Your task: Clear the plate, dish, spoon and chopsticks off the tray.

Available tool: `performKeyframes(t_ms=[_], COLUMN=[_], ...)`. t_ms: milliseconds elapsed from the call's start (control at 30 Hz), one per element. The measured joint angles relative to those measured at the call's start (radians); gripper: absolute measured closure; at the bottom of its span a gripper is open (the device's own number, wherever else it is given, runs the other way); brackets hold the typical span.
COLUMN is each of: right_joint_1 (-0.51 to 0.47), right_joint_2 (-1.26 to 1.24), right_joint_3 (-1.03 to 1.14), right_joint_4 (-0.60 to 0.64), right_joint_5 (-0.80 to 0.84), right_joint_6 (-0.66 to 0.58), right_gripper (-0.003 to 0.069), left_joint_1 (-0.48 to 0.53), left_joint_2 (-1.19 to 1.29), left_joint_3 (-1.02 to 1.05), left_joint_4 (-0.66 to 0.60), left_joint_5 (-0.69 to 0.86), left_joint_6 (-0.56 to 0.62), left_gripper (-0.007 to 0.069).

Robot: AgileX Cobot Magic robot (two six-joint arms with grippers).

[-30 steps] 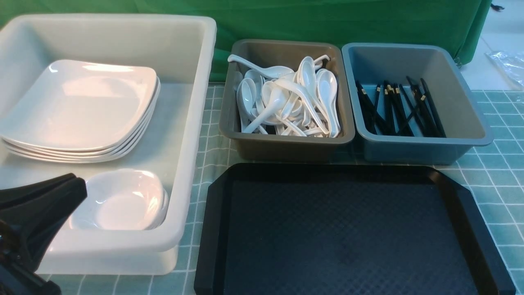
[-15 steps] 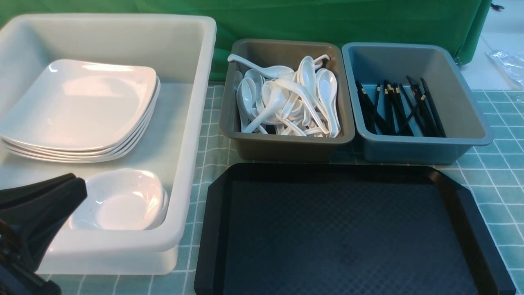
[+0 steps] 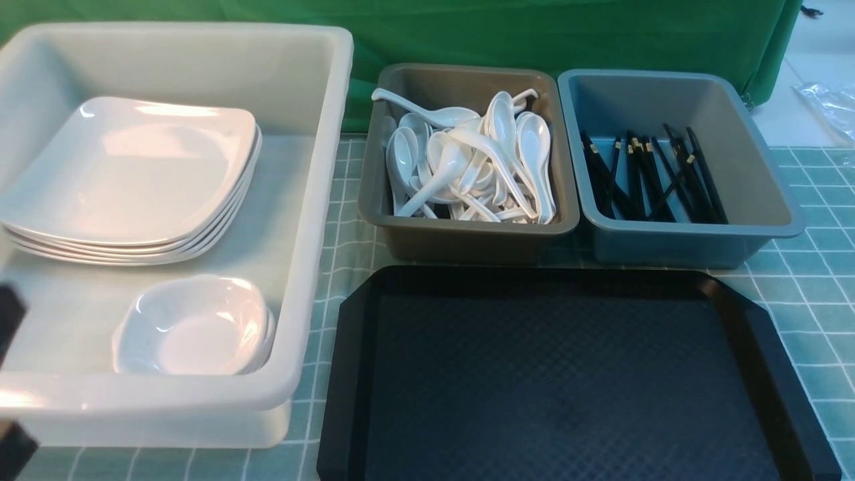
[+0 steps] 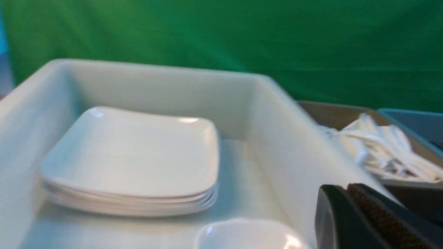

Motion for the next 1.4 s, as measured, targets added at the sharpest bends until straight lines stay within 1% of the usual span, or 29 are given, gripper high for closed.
performKeyframes(t_ms=[33,67,100,133,200,300,500,967,1400], right_joint_1=[0.000,0.000,0.000,0.000,0.000,0.000,0.000,0.000,0.000], right_joint_2=[0.000,0.000,0.000,0.000,0.000,0.000,0.000,-0.001,-0.001], right_joint_3=[0.000,0.000,0.000,0.000,0.000,0.000,0.000,0.000,0.000], right_joint_4=[0.000,0.000,0.000,0.000,0.000,0.000,0.000,0.000,0.000], right_joint_5=[0.000,0.000,0.000,0.000,0.000,-0.003,-0.003,-0.004,-0.004], right_joint_6=[0.001,0.001,0.001,0.001,0.001,0.001,0.001,0.001,0.002], right_gripper=[0.0568,0.0568,0.0564,0.0564,0.0555,0.0550,0.0547,0.0500,0.0471], left_joint_1=[0.035,0.044,0.068,0.072,0.092,0.097,0.099,0.099,0.099], left_joint_2=[-0.048,-0.056,-0.108,-0.115,-0.185,-0.198,-0.199,-0.199,-0.199], left_joint_3=[0.051,0.060,0.118,0.127,0.199,0.206,0.206,0.206,0.206], left_joint_4=[0.017,0.022,0.035,0.035,0.038,0.033,0.040,0.043,0.043], left_joint_5=[0.019,0.024,0.053,0.058,0.121,0.146,0.149,0.150,0.150], left_joint_6=[-0.024,-0.030,-0.039,-0.040,-0.051,-0.055,-0.055,-0.059,-0.056], left_gripper=[0.0608,0.0608,0.0608,0.0608,0.0608,0.0608,0.0608,0.0608,0.0608])
